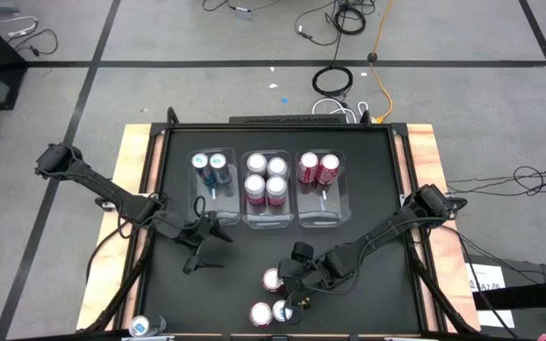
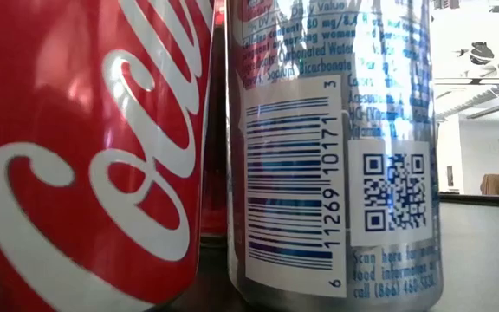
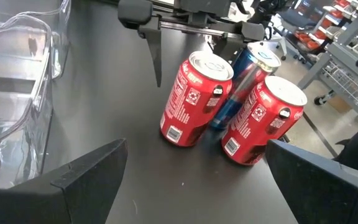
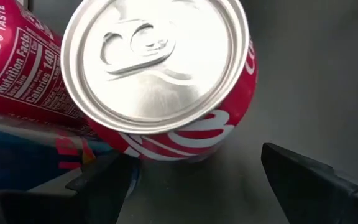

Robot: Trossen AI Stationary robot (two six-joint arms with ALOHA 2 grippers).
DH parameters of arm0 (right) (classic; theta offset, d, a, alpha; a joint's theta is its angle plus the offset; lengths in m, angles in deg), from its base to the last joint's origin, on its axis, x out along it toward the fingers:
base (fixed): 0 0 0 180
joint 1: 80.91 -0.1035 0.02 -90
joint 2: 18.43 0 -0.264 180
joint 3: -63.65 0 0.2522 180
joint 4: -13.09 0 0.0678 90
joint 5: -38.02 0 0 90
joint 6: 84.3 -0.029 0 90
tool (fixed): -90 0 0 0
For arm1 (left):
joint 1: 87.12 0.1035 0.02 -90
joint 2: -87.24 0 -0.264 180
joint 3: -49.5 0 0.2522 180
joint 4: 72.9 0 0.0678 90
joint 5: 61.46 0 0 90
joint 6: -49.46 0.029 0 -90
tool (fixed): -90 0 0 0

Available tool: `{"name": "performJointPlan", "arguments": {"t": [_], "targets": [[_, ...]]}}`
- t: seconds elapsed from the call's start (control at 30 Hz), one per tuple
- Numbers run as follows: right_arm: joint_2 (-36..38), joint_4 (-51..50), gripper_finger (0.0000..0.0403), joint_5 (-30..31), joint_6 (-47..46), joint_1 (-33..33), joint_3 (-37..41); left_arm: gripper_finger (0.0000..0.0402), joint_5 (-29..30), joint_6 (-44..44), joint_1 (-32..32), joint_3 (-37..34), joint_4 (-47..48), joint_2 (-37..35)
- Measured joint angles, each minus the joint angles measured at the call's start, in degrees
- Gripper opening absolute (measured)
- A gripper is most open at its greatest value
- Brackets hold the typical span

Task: Sort soda cans
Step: Put the red-white soda can into the right transparent bin

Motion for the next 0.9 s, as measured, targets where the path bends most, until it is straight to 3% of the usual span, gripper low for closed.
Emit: {"name": "performJointPlan", "arguments": {"t": [0.43,0.9], "targets": [[0.0,-0.2,0.0341,0.0,2.4,0.2,-0.2,0.0390,0.0,0.0,0.0,0.0,0.5,0.0],[0.0,-5.0,0.0341,-1.2,2.2,0.6,-5.5,0.0390,0.0,0.0,0.0,0.0,0.4,0.0]]}}
